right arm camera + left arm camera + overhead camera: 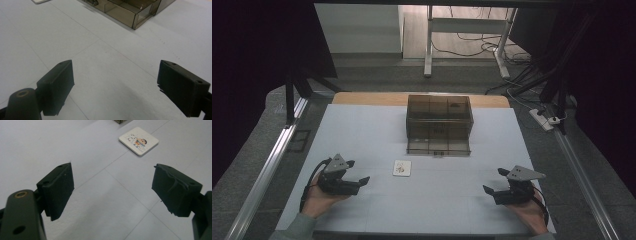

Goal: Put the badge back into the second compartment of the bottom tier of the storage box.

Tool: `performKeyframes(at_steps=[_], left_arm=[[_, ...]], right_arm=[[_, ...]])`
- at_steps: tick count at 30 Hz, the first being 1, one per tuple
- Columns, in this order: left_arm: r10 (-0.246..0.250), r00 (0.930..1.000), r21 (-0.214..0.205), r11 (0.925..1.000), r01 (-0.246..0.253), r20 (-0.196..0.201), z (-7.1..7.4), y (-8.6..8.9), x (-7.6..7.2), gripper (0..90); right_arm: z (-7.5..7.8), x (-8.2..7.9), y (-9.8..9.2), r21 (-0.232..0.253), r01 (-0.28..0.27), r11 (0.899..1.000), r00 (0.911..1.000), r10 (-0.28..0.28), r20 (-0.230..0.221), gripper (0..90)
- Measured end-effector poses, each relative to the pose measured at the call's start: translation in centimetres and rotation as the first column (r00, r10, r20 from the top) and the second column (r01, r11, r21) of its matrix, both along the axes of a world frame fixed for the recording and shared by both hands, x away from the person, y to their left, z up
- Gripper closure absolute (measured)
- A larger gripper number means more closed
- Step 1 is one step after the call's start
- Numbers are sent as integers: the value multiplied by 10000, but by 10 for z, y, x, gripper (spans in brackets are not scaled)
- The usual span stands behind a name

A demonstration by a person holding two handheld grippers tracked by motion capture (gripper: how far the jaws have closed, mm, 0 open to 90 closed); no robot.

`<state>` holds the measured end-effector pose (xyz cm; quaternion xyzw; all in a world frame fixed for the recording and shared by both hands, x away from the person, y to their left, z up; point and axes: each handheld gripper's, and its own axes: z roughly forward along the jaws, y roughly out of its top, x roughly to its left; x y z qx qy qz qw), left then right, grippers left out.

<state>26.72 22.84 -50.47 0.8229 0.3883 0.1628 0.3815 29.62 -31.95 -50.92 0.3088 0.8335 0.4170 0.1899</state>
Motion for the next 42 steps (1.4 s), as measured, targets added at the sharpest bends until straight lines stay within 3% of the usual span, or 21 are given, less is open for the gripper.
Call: performKeyframes(at_steps=[4, 15, 26, 42], left_arm=[[-142, 9999, -177, 9997, 141, -64, 3, -3, 5, 174], [-340, 9994, -102, 9994, 339, -116, 6, -12, 16, 175], [-759, 9971, 251, 9968, 761, -99, 9, -29, 28, 182], [-1109, 9938, 456, 9928, 1109, -22, 12, -52, 47, 194]], right_arm=[[0, 0, 0, 49, 8, 10000, 10000, -8, 0, 140], [-1, 0, 1, -14, -49, 10000, 10000, 49, -22, 143], [-1, 0, 4, -37, -102, 9999, 9999, 102, -29, 150], [-1, 0, 4, 16, -201, 9998, 9998, 201, -48, 154]])
